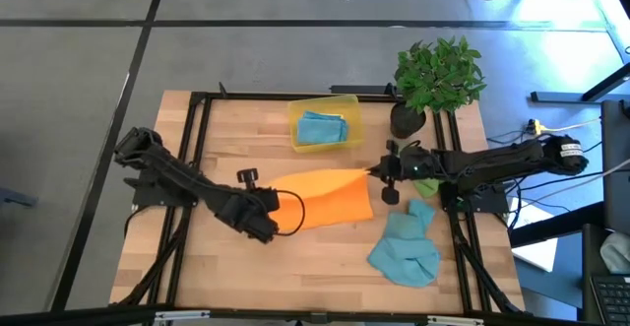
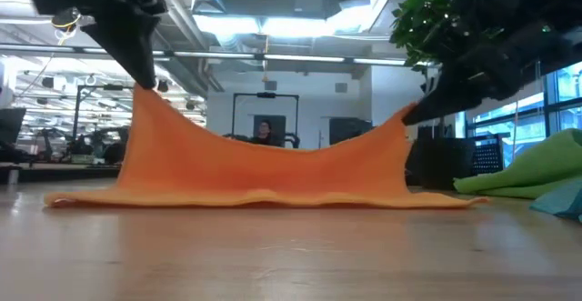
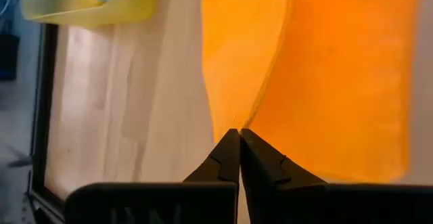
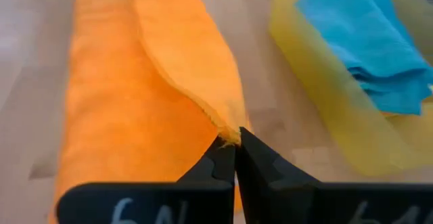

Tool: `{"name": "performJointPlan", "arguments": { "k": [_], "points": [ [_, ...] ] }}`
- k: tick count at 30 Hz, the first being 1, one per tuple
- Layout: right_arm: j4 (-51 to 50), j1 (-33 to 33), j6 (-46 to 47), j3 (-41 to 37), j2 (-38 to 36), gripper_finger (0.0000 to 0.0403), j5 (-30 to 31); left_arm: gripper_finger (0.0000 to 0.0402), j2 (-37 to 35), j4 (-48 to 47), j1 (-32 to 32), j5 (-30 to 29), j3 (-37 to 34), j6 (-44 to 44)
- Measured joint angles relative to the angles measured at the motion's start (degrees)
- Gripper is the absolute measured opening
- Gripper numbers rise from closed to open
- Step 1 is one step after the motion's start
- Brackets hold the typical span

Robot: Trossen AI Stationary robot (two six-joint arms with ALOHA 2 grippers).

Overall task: Fold microfiber towels
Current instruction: Fold the orange microfiber towel

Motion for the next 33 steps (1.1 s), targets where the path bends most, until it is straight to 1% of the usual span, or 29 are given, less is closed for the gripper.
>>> {"name": "performJointPlan", "arguments": {
  "k": [4,10,14,17,20,26,30,33],
  "points": [
    [0.7,3.2,0.1,-0.4,0.0,0.0005,-0.6,0.0,0.0,-0.2,-3.1,0.4,0.0,-2.6],
    [0.2,9.0,1.8,-0.4,0.0,0.0005,-4.8,0.0,0.0,1.0,-7.7,2.7,0.0,-8.3],
    [-2.3,11.7,3.7,-0.5,0.0,0.0005,-5.0,0.0,0.1,6.2,-10.0,2.7,-0.8,-9.2],
    [-1.3,12.9,4.6,-2.0,0.0,0.0005,-5.0,0.0,0.1,12.2,-10.9,3.2,-2.7,-8.4],
    [-0.1,13.2,5.7,-4.1,0.0,0.0005,-5.0,0.0,0.1,14.8,-11.1,4.9,-5.1,-7.5],
    [2.5,13.2,7.4,-7.5,0.0,0.0005,-3.0,0.0,0.2,13.7,-9.3,6.5,-10.0,-9.9],
    [3.8,13.1,6.9,-7.5,0.0,0.0005,-1.3,0.0,0.2,13.4,-7.3,6.5,-11.9,-9.8],
    [4.1,13.0,4.8,-6.1,0.0,0.0005,-0.2,0.0,0.1,11.1,-5.8,6.6,-11.2,-9.3]
  ]
}}
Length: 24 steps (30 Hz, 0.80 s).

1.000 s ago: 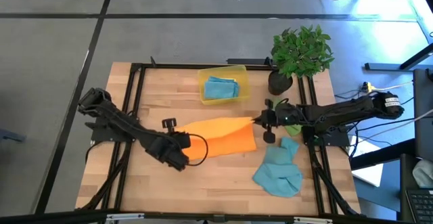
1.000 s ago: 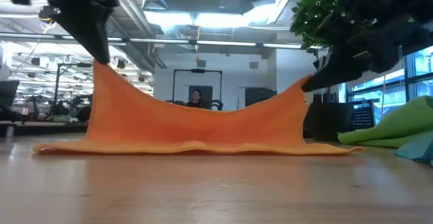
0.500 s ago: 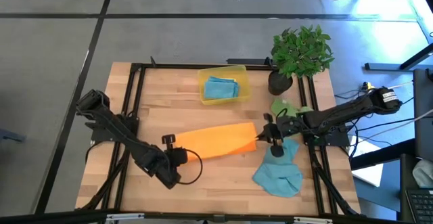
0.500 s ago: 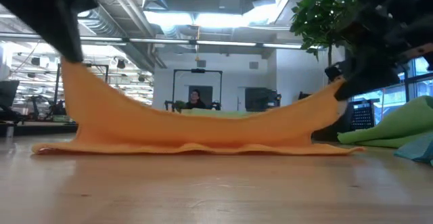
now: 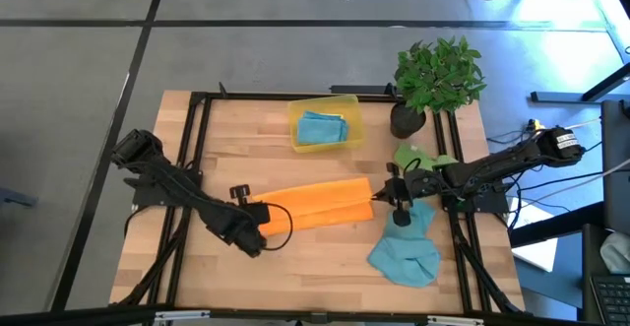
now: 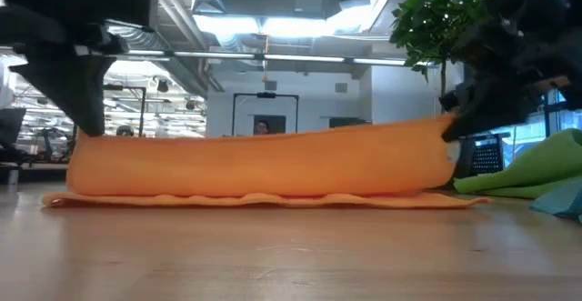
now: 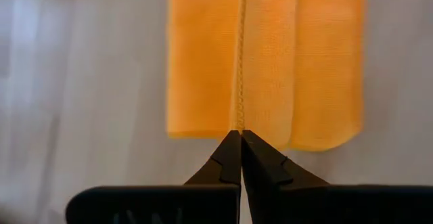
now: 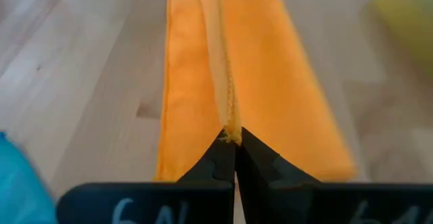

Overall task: Fold microfiber towels
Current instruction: Fold the orange microfiber towel

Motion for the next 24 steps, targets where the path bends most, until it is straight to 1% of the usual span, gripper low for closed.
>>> {"name": "performJointPlan", "arguments": {
  "k": [4,6,9,13,15,18,21,24],
  "points": [
    [-0.1,-0.1,-3.2,3.0,0.0,0.0005,4.0,0.0,0.0,-8.3,2.0,-1.4,3.5,-0.1],
    [0.0,-0.7,-4.8,4.8,0.0,0.0005,5.8,0.0,0.0,-13.1,2.8,-3.8,5.7,-0.3],
    [-1.5,-3.1,-6.5,7.5,0.0,0.0005,6.2,0.0,-0.1,-20.0,4.1,-8.5,9.2,-0.8],
    [-3.2,-8.7,-9.1,8.9,0.0,0.0005,6.3,0.0,-0.1,-27.1,6.3,-14.7,11.7,-2.1],
    [-3.4,-12.3,-9.3,8.8,0.0,0.0005,6.3,0.0,-0.1,-28.0,7.7,-16.7,11.9,-1.8],
    [-3.5,-17.2,-9.5,8.7,0.0,0.0005,5.6,0.0,-0.1,-27.8,10.1,-17.2,11.6,0.4],
    [-3.5,-20.0,-9.5,8.7,0.0,0.0005,0.8,0.0,-0.1,-26.1,11.8,-16.6,10.9,2.3],
    [-3.8,-20.5,-9.5,8.7,0.0,0.0005,-3.2,0.0,-0.1,-24.6,11.8,-14.5,10.3,3.9]
  ]
}}
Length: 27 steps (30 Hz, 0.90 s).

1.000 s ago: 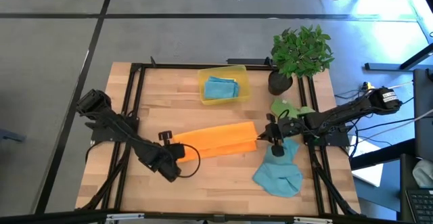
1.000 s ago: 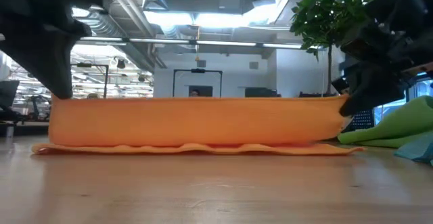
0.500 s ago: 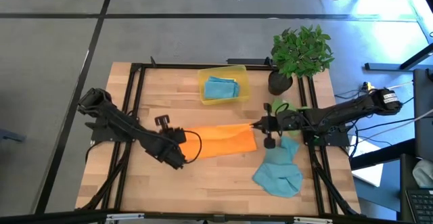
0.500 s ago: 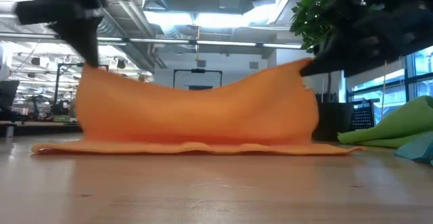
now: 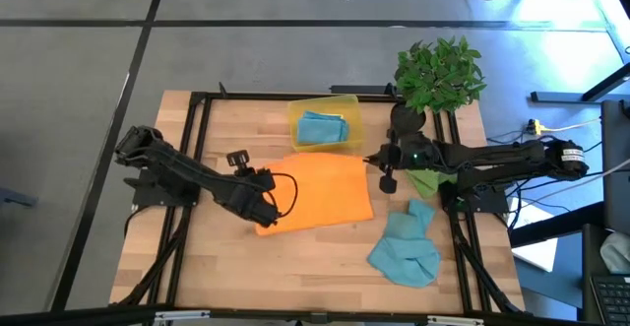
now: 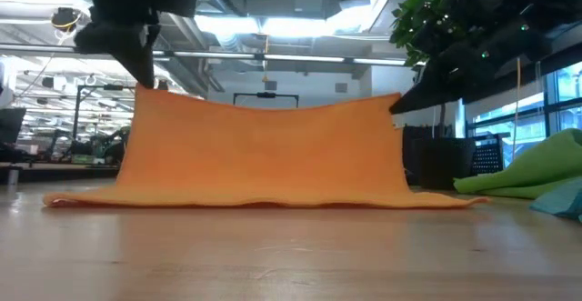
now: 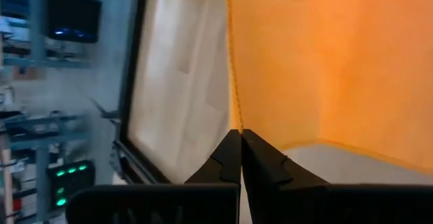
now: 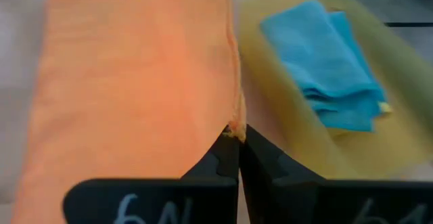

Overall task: Fold microfiber towels
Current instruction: Fold the orange microfiber towel

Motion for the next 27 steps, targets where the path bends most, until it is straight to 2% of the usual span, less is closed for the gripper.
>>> {"name": "performJointPlan", "arguments": {
  "k": [5,12,18,27],
  "points": [
    [-1.8,2.2,0.7,0.0,0.0,0.0005,-4.5,0.0,0.0,3.1,-3.1,4.0,-0.3,-0.1],
    [-6.0,7.9,5.1,-0.2,0.0,0.0005,-4.7,0.0,0.0,12.3,-10.1,6.6,-0.3,-0.6],
    [-1.4,12.7,8.5,-3.6,0.0,0.0005,-4.7,0.0,0.2,14.2,-13.9,7.0,-0.3,-3.8],
    [8.6,15.4,13.6,-11.2,0.0,0.0005,-4.7,0.0,0.2,16.8,-15.5,8.9,-0.3,-5.0]
  ]
}}
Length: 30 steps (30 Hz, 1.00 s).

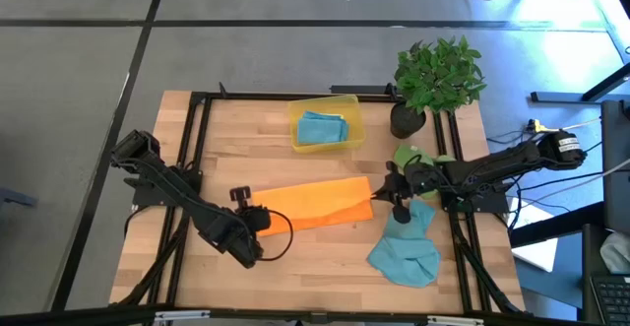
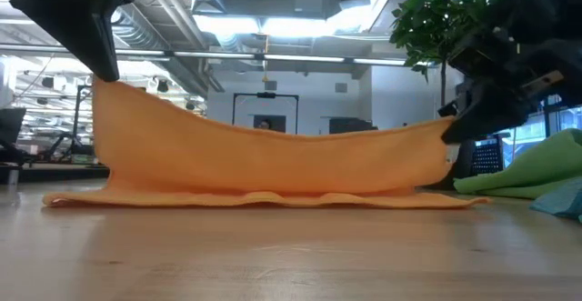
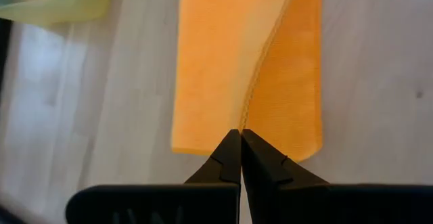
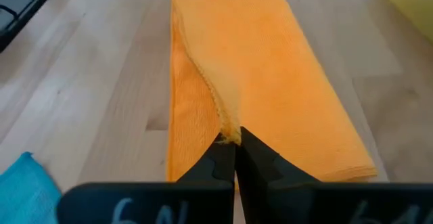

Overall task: Fold microfiber towels
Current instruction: Fold the orange microfiber towel

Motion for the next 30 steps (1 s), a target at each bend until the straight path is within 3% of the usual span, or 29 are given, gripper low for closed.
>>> {"name": "performJointPlan", "arguments": {
  "k": [6,17,30],
  "points": [
    [2.6,0.0,1.4,-2.7,0.0,0.0005,-0.9,0.0,0.0,4.7,0.3,4.4,-3.9,0.0],
    [3.9,0.8,4.9,-2.8,0.0,0.0014,-4.5,0.0,0.0,5.2,0.0,5.4,-6.9,-1.6],
    [3.8,0.7,4.4,-2.8,0.0,0.0149,-6.1,0.0,0.0,8.6,0.0,9.8,-6.9,-2.6]
  ]
}}
